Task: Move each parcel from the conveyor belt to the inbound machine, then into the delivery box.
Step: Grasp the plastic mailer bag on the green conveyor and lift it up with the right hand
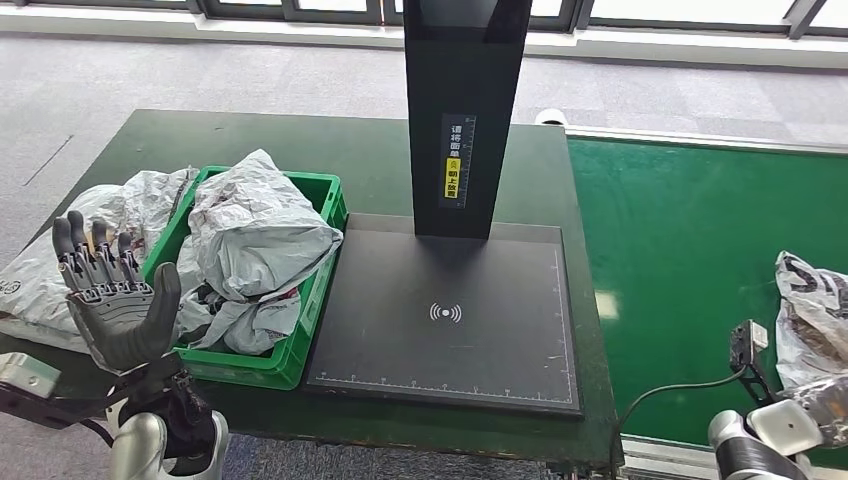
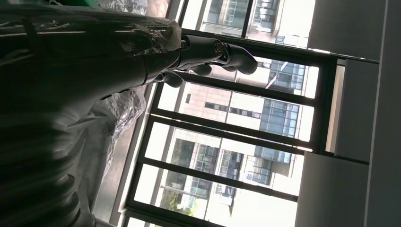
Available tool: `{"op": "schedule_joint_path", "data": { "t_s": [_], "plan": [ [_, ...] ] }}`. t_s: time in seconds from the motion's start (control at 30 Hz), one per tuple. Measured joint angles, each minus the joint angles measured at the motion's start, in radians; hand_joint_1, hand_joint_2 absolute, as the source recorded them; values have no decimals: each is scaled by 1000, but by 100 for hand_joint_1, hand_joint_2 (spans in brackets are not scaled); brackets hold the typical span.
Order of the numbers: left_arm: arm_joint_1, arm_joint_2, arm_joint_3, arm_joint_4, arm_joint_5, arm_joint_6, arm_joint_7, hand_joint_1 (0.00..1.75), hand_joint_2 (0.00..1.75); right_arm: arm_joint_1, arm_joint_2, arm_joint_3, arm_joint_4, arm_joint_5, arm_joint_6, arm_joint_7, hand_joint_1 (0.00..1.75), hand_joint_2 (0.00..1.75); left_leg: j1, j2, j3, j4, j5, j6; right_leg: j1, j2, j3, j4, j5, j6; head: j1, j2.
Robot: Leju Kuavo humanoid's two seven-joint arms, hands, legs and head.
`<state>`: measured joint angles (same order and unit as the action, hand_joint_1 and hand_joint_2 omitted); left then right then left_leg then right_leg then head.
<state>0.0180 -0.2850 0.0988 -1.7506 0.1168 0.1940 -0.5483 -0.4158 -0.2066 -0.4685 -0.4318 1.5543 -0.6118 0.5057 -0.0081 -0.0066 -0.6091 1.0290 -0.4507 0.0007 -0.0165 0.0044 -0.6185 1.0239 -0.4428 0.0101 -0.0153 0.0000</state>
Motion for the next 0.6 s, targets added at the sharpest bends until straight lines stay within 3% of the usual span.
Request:
{"op": "schedule_joint_path", "data": {
  "t_s": [0.2, 0.37, 0.47, 0.6],
  "plan": [
    [-1, 0, 0, 2, 0, -17, 0, 0, 175, 4, -8, 0, 0, 6, 88, 18, 0, 175, 0, 0, 0, 0, 0, 0, 0, 0, 0, 0, 0, 0, 0, 0],
    [-3, 0, 0, 5, 0, -19, 0, 0, 175, 5, -11, -2, -1, 5, 78, -18, 0, 175, 0, 0, 0, 0, 0, 0, 0, 0, 0, 0, 0, 0, 0, 0],
    [-2, 0, 0, 5, 0, -19, 0, 0, 175, 2, -11, -14, -8, -22, 35, -107, 0, 175, 0, 0, 0, 0, 0, 0, 0, 0, 0, 0, 0, 0, 0, 0],
    [-3, 0, 0, 7, 0, -20, 0, 0, 175, -11, -5, -65, -14, -138, 48, -305, 0, 175, 0, 0, 0, 0, 0, 0, 0, 0, 0, 0, 0, 0, 0, 0]
  ]
}}
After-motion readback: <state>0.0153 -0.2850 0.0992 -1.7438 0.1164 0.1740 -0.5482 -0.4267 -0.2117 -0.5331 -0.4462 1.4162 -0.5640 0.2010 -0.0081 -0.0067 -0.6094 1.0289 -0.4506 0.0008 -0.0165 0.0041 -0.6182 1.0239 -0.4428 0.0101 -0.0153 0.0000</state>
